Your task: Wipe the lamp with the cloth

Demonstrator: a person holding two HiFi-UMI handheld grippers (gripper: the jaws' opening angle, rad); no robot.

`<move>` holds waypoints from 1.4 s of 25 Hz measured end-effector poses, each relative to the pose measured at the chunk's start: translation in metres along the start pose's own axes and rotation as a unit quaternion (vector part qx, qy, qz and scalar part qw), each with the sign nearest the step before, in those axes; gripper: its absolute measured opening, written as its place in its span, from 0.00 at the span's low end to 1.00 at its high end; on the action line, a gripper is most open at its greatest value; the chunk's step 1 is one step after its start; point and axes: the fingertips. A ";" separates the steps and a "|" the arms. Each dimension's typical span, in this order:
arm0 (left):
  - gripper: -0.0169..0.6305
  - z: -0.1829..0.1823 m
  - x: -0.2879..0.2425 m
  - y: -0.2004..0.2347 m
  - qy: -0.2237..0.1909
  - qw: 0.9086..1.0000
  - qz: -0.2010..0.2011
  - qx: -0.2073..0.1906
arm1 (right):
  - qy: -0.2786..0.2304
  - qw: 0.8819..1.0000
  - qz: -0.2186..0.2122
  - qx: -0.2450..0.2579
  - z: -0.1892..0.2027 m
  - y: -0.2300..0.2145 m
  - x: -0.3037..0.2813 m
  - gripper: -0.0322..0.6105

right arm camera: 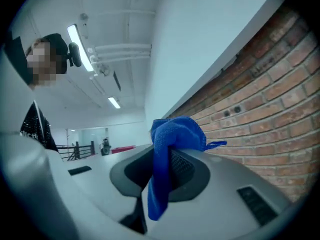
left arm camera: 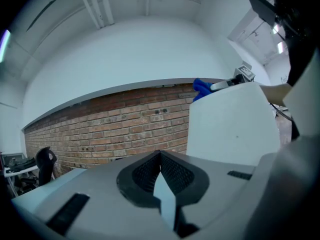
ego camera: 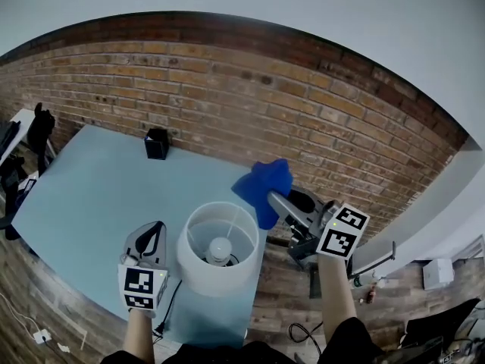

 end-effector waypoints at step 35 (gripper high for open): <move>0.04 0.003 -0.003 0.019 0.008 0.998 -0.058 -0.009 | 0.146 0.957 -0.246 -0.044 0.040 -0.012 -0.078 0.15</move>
Point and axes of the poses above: the fingertips, and each gripper's own axes: x backward along the fingers, y to its left, z out of its underside, and after that the axes turned 11 degrees about -y, right-handed
